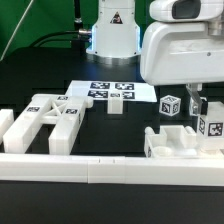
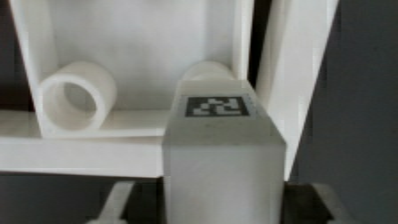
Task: Assemble chair
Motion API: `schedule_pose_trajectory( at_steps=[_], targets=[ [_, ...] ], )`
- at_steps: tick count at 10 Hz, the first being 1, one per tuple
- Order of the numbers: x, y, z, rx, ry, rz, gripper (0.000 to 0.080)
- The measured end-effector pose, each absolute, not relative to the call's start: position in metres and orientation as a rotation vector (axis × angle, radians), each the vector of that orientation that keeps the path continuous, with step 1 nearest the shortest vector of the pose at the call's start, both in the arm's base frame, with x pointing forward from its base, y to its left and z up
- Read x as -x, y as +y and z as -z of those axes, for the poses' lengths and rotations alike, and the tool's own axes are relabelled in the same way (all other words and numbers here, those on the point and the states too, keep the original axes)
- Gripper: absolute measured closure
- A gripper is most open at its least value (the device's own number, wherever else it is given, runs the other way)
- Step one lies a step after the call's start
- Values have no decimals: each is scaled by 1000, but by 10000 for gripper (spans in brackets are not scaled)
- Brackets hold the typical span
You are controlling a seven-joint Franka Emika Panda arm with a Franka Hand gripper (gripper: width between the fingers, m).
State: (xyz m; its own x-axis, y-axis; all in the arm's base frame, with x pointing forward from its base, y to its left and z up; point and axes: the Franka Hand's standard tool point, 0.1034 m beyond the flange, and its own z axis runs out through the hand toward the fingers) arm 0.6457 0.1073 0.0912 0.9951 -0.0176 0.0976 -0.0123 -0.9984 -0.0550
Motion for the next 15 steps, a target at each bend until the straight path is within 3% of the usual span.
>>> schedule_pose_trajectory(
  at_steps=[10,13,15],
  targets=[
    [-644,116,-90,2666,1414,161,515],
    [-644,116,-90,2637,1461,155,515],
    [-644,114,-88,2703,1348,158,212]
  ],
)
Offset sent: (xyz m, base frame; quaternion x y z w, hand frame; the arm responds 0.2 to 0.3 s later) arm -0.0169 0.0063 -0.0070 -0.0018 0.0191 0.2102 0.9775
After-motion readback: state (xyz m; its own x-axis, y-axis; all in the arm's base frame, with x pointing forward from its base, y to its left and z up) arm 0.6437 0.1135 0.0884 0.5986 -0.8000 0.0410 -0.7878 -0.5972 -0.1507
